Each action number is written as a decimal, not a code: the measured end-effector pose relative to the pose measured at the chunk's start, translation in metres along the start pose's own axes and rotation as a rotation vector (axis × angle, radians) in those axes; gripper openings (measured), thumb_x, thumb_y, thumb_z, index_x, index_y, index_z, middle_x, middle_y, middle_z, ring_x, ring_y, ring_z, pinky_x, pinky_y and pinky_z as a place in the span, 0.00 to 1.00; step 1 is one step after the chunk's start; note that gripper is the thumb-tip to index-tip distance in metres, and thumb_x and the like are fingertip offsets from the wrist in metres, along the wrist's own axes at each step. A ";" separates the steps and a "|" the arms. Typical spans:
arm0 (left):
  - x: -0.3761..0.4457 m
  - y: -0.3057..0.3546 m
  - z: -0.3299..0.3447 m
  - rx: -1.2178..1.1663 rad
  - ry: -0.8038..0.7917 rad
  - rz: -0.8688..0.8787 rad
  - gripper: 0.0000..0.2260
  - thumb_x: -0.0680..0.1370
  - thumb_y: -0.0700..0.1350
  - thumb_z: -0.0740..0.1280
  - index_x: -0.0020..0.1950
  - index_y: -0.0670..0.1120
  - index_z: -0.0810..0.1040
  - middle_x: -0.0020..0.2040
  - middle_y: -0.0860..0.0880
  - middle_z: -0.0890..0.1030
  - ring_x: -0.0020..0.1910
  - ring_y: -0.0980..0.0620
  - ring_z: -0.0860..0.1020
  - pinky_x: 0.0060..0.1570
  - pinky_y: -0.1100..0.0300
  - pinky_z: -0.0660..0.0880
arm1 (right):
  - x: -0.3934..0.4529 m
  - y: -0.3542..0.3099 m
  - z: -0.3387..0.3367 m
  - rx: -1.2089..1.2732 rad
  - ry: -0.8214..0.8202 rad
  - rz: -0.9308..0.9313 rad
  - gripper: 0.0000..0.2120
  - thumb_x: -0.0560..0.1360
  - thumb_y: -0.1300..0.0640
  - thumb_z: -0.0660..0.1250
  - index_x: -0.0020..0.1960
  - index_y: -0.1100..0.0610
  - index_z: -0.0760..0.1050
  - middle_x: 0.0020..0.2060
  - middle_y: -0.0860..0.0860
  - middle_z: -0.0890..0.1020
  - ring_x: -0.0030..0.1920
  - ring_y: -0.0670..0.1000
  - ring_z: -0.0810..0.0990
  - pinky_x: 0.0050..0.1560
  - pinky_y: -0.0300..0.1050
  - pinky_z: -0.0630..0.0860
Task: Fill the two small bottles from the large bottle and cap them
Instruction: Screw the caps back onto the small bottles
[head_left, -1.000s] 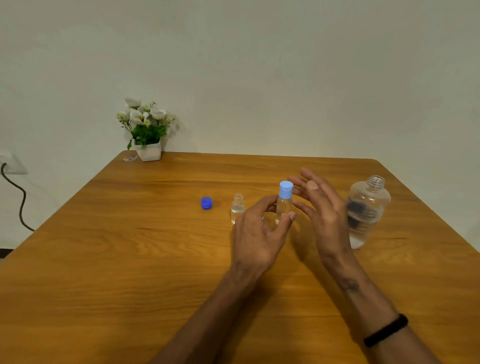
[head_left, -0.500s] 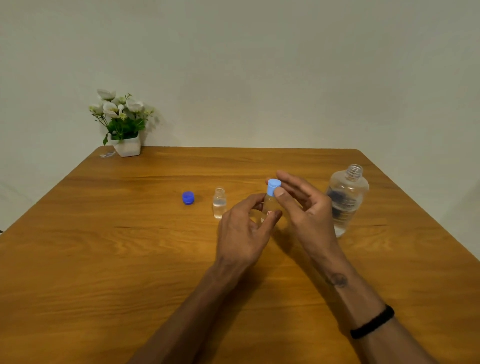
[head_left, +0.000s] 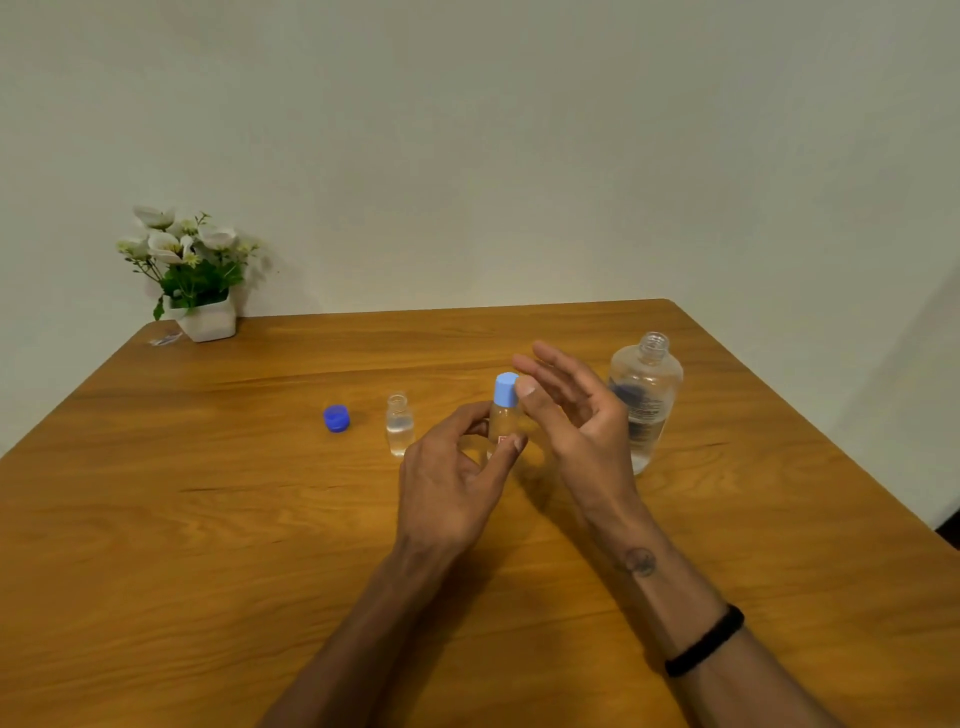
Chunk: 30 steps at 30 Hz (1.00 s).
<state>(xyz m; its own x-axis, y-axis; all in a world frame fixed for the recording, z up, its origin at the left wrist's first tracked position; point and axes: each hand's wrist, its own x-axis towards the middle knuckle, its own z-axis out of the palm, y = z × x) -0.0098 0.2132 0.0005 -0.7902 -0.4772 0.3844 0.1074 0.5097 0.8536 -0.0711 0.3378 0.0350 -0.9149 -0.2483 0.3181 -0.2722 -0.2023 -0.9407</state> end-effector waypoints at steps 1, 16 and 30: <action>0.000 0.000 -0.001 0.000 -0.001 -0.001 0.16 0.77 0.56 0.74 0.64 0.55 0.81 0.51 0.58 0.86 0.26 0.53 0.82 0.32 0.48 0.82 | 0.000 0.000 -0.001 0.025 -0.008 0.016 0.21 0.81 0.57 0.72 0.73 0.53 0.77 0.60 0.47 0.88 0.65 0.46 0.84 0.66 0.50 0.81; -0.002 0.005 -0.002 0.039 -0.031 -0.018 0.17 0.78 0.56 0.74 0.66 0.57 0.79 0.52 0.59 0.85 0.27 0.55 0.83 0.33 0.50 0.83 | 0.002 0.003 -0.004 -0.029 0.087 -0.026 0.14 0.77 0.62 0.77 0.62 0.56 0.84 0.51 0.51 0.89 0.56 0.47 0.87 0.52 0.39 0.83; -0.003 0.005 -0.002 0.048 -0.064 -0.013 0.19 0.77 0.57 0.74 0.67 0.54 0.80 0.52 0.57 0.86 0.28 0.56 0.83 0.36 0.55 0.83 | 0.000 -0.002 -0.002 0.004 -0.009 0.041 0.18 0.77 0.63 0.76 0.66 0.54 0.81 0.53 0.49 0.90 0.58 0.47 0.87 0.53 0.40 0.83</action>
<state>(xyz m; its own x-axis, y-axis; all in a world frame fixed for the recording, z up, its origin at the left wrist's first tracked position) -0.0052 0.2155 0.0041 -0.8287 -0.4376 0.3490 0.0696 0.5382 0.8399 -0.0716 0.3404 0.0368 -0.9225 -0.2655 0.2803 -0.2330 -0.1960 -0.9525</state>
